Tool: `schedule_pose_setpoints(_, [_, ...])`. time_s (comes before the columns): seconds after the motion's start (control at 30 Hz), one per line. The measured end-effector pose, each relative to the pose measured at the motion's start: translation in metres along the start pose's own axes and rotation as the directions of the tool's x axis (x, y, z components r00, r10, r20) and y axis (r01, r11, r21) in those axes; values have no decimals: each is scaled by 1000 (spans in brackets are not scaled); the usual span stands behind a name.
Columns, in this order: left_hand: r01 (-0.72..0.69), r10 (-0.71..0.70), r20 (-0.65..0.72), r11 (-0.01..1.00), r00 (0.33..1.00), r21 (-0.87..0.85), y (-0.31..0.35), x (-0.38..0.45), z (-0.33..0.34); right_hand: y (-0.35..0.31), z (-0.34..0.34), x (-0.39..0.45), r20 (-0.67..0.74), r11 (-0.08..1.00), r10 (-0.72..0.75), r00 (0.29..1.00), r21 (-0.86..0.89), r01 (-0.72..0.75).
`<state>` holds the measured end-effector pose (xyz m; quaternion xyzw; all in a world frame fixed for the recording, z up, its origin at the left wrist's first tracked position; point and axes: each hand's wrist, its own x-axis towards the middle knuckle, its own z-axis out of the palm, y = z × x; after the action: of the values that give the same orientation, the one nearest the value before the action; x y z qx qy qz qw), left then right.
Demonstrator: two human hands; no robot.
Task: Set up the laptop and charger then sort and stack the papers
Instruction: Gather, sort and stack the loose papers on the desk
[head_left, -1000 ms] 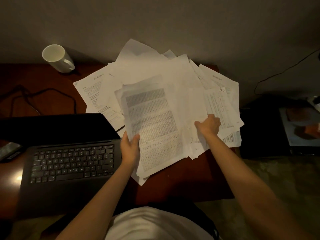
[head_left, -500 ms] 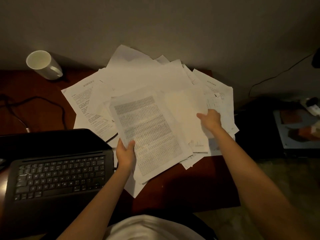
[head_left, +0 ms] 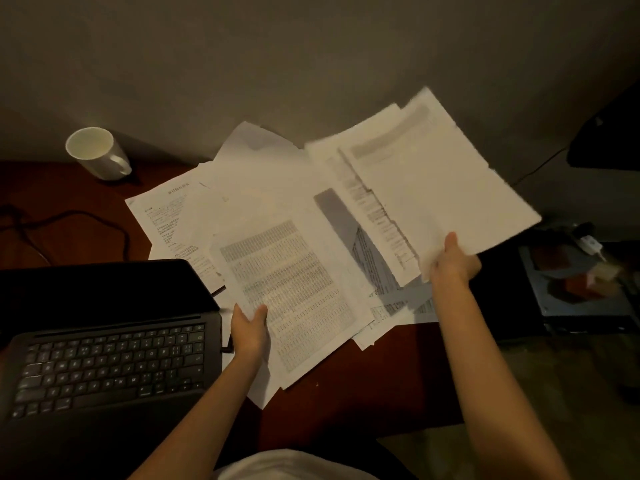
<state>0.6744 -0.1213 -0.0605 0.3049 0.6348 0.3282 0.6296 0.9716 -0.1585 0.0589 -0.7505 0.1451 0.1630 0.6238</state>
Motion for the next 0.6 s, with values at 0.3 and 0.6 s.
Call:
schedule_pose_setpoints(0.3, [168, -166, 24, 969, 986, -179, 3, -8, -3, 120, -18, -104, 126, 944, 320, 939, -119, -306])
schedule_pose_setpoints(0.6, [134, -143, -23, 963, 989, -234, -8, -5, -4, 179, -29, -134, 195, 843, 400, 896, -462, -276])
